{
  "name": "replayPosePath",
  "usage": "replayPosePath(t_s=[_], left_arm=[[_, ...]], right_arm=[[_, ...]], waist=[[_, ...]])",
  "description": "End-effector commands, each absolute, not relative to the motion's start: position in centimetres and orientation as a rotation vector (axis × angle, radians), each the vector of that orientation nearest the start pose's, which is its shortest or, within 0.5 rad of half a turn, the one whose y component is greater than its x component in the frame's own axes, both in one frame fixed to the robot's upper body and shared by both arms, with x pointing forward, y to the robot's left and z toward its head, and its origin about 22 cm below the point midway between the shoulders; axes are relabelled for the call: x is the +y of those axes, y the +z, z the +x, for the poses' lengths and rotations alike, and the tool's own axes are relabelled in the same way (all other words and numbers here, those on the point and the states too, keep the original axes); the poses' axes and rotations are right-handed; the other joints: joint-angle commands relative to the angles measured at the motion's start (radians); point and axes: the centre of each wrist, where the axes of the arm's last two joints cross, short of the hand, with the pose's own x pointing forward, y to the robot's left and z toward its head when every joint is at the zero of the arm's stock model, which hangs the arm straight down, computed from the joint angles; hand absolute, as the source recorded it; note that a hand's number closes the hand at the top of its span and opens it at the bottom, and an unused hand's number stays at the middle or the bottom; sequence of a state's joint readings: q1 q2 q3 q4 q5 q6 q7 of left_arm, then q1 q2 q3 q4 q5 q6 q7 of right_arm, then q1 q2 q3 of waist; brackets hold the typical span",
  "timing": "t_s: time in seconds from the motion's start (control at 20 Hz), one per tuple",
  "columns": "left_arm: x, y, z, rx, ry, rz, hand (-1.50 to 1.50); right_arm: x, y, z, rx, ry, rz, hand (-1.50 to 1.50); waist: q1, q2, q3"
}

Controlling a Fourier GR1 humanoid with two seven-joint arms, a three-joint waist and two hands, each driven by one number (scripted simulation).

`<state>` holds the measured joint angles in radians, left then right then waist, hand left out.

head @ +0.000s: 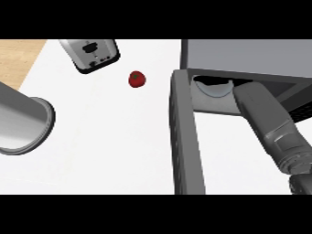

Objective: Pick up the milk, place it into the microwave and close the microwave

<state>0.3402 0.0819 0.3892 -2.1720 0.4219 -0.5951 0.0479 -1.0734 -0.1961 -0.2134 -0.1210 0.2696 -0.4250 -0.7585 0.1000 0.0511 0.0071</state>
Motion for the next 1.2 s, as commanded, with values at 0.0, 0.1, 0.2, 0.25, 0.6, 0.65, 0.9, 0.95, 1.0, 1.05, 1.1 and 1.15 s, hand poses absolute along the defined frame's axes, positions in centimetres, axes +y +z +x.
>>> replayPosePath(t_s=[0.0, 0.1, 0.2, 0.25, 0.6, 0.65, 0.9, 0.95, 1.0, 1.05, 1.1, 1.15], left_arm=[[32.4, 10.1, 13.1, -1.910, -0.198, -0.215, -1.50], [31.3, 10.3, 12.9, -1.917, -0.216, -0.221, -1.50], [30.5, 9.9, 12.7, -1.896, -0.213, -0.266, -1.50], [30.7, 9.8, 13.9, -1.892, -0.219, -0.274, 1.50], [27.8, 9.8, 13.7, -1.848, -0.217, -0.335, 1.50], [26.9, 9.0, 15.0, -1.834, -0.240, -0.316, 1.50], [25.0, 9.3, 15.6, -1.808, -0.244, -0.364, 1.50], [25.1, 10.1, 15.8, -1.804, -0.252, -0.360, 1.50], [25.2, 9.5, 15.6, -1.798, -0.266, -0.372, 1.50], [24.9, 9.9, 15.8, -1.775, -0.270, -0.386, 1.50], [26.1, 7.0, 16.2, -1.751, -0.280, -0.376, 1.50], [23.2, 8.9, 15.9, -1.778, -0.308, -0.408, 1.50]], right_arm=[[-21.0, 1.3, 43.0, -1.951, 0.321, -0.374, -1.50], [-22.4, 0.7, 42.6, -1.931, 0.310, -0.339, -1.50], [-22.6, 0.4, 42.4, -1.927, 0.281, -0.281, -1.50], [-20.1, -0.3, 42.2, -1.913, 0.260, -0.250, -1.50], [-22.4, -4.1, 39.5, -1.880, 0.149, 0.031, -1.50], [-23.2, -4.3, 39.2, -1.873, 0.170, 0.049, -1.50], [-23.4, -7.2, 36.8, -1.872, 0.152, 0.047, -1.50], [-24.5, -9.2, 34.8, -1.849, 0.147, 0.058, -1.50], [-23.4, -9.0, 35.1, -1.861, 0.156, 0.070, -1.50], [-23.8, -9.2, 34.7, -1.841, 0.158, 0.079, -1.50], [-22.2, -10.4, 33.6, -1.844, 0.147, 0.083, -1.50], [-23.6, -9.3, 34.4, -1.845, 0.158, 0.065, -1.50]], waist=[[-0.020, -0.013, -0.002], [-0.027, -0.018, -0.003], [-0.035, -0.024, -0.004], [-0.042, -0.024, -0.004], [-0.080, -0.044, -0.006], [-0.091, -0.046, -0.006], [-0.099, -0.052, -0.007], [-0.102, -0.052, -0.007], [-0.100, -0.053, -0.007], [-0.111, -0.057, -0.008], [-0.115, -0.059, -0.009], [-0.112, -0.058, -0.008]])
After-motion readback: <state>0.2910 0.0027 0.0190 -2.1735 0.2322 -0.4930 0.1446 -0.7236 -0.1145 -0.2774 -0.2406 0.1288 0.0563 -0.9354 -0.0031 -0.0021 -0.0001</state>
